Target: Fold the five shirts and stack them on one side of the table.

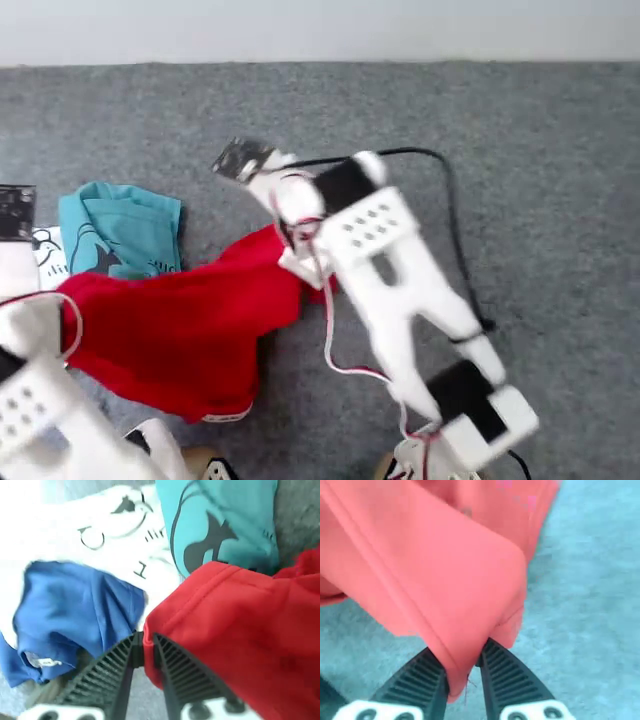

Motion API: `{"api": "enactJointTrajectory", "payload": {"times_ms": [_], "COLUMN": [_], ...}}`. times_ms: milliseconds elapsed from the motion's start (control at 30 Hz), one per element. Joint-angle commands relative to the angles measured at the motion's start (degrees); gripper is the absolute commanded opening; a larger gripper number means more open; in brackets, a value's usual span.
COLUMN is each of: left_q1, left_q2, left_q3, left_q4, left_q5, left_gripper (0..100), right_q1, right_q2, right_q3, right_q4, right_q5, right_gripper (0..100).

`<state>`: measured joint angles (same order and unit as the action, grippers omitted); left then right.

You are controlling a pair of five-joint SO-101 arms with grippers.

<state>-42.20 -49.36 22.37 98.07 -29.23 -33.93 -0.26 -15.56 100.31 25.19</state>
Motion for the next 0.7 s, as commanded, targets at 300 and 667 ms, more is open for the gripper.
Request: {"api": "enactJointTrajectory", "payload": {"times_ms": [300,667], "left_q1": [4.6,4.6], "left_q2": [-20.0,-27.0], "left_q3": [-0.7,-2.7], "left_q4": [-16.5,-42.0], "left_q5": [1.1,1.1], "left_gripper": [1,2], "right_q1": [7.8,17.6], "right_q2": [-28.3,-43.5], "right_q3": [-2.6,-2.6], "right_q4": [1.1,-6.1], "right_q5": [10.5,20.9], "right_gripper": [0.9,0.9]}}
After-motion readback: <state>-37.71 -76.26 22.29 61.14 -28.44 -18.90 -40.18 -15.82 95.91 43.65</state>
